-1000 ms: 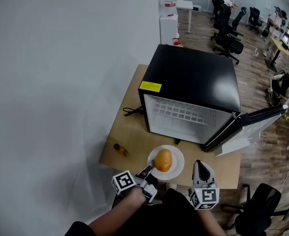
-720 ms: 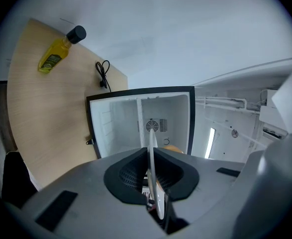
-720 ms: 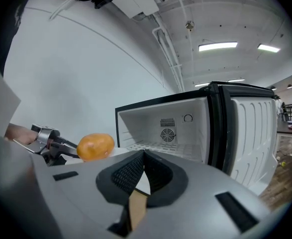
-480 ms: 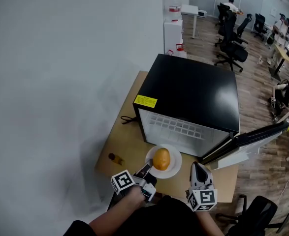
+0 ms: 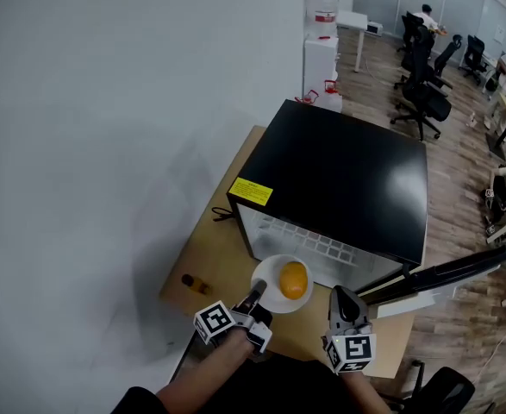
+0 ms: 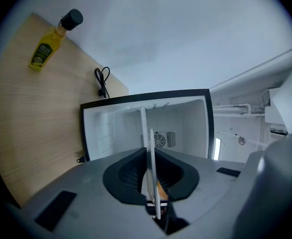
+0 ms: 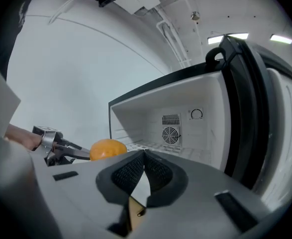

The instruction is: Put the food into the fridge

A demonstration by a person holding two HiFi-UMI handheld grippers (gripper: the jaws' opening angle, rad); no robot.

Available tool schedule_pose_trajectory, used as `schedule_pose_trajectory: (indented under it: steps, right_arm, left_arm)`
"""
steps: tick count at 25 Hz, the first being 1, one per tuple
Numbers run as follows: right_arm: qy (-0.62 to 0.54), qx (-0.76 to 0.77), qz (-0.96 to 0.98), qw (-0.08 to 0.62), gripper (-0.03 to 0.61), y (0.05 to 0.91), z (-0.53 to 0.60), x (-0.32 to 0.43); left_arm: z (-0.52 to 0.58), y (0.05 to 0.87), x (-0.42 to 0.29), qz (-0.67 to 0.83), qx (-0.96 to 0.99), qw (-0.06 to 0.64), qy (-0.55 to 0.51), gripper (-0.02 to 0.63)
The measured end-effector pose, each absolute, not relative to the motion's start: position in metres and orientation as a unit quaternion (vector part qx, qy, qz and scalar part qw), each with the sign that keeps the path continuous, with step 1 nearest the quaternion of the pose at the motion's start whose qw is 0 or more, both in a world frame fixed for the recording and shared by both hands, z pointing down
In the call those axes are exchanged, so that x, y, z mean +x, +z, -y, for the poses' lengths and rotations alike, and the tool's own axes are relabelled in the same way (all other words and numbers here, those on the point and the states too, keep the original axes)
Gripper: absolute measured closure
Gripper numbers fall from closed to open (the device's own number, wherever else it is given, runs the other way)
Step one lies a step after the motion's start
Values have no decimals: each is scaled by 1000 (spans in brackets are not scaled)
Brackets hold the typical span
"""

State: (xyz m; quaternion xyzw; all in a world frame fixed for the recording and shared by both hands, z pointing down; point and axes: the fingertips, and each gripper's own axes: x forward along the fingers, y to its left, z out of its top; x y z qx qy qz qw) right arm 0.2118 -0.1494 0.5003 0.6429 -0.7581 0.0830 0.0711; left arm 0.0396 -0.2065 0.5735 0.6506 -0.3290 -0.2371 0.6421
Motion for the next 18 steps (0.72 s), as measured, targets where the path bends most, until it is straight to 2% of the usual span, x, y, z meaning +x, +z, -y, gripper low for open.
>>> schedule_pose_trajectory:
  steps: [18]
  right_arm:
    - [116, 589, 796, 78, 518, 532, 203, 214]
  left_arm:
    - [240, 640, 52, 360, 612, 632, -310, 584]
